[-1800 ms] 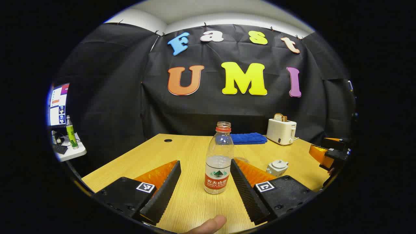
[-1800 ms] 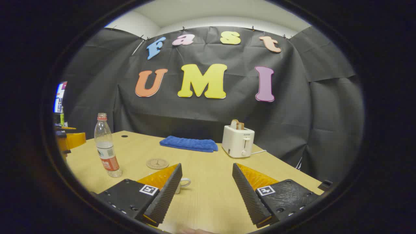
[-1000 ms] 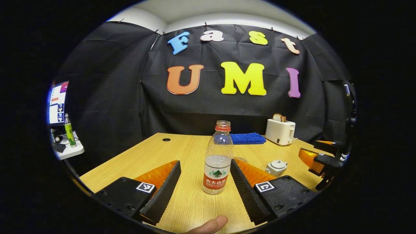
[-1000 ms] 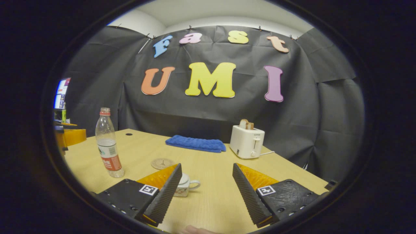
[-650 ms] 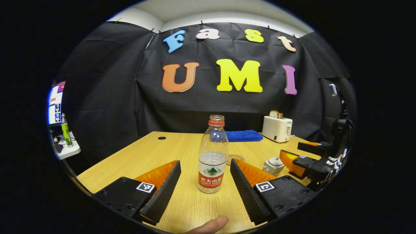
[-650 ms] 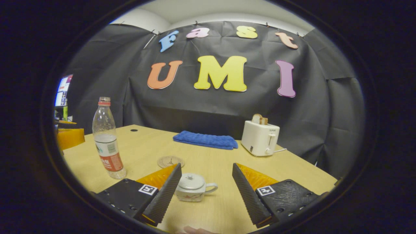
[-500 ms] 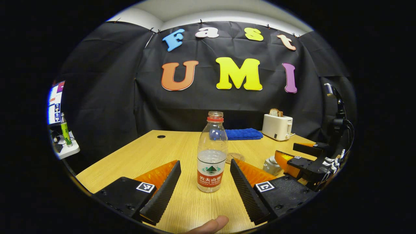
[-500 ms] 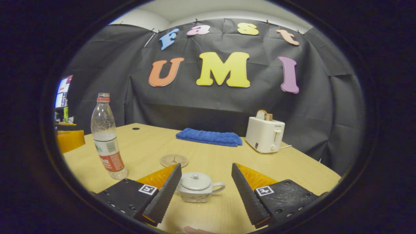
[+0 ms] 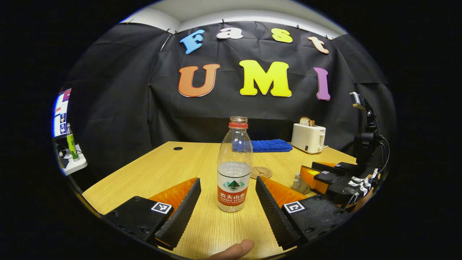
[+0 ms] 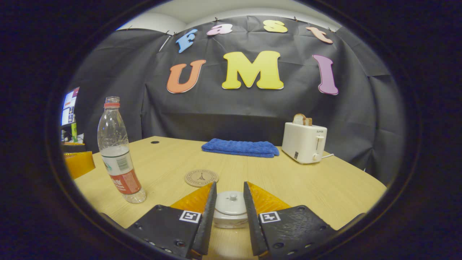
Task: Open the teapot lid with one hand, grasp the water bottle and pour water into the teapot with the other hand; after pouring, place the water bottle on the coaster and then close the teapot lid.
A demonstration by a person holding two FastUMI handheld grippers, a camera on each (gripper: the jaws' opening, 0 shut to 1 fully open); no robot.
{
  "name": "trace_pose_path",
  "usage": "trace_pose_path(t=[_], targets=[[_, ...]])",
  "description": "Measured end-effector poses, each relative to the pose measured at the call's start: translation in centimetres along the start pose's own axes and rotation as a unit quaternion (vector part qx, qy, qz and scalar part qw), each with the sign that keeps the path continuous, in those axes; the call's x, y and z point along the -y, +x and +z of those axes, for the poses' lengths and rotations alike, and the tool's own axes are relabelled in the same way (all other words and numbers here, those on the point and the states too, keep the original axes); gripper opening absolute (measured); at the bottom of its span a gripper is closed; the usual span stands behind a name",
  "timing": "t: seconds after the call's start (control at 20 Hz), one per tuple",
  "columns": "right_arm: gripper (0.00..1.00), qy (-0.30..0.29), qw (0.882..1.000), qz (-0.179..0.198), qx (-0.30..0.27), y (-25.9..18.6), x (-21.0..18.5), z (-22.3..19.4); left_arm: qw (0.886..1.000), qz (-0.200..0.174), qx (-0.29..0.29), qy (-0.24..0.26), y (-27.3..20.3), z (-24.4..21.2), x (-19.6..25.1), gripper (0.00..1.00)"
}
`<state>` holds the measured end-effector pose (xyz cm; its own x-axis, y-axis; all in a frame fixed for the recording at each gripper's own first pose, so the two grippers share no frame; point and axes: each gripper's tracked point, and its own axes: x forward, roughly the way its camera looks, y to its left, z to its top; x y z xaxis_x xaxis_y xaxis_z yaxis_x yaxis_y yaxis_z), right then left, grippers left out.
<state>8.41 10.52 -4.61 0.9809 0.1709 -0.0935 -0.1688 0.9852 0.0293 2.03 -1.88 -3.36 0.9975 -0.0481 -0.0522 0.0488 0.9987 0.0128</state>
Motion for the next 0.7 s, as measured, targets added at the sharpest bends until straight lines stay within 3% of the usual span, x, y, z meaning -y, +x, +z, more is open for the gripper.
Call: trace_pose_path(t=[0.25,0.4,0.45,0.7], targets=[[0.06,-0.004,1.0,-0.008,0.003,0.4,0.7,0.0,1.0,0.0,-0.003,0.003,0.1,-0.2,0.1,0.97],[0.06,-0.008,1.0,-0.002,-0.004,0.6,0.6,0.0,1.0,-0.001,-0.004,0.0,0.3,-0.6,0.4,0.96],[0.01,-0.004,1.0,0.0,-0.005,0.4,0.8,0.0,1.0,0.0,-0.005,0.0,0.4,-0.9,0.4,0.97],[0.01,0.03,0.999,0.013,-0.001,0.2,1.0,0.6,1.0,-0.004,-0.007,0.005,1.1,-1.5,0.8,0.96]])
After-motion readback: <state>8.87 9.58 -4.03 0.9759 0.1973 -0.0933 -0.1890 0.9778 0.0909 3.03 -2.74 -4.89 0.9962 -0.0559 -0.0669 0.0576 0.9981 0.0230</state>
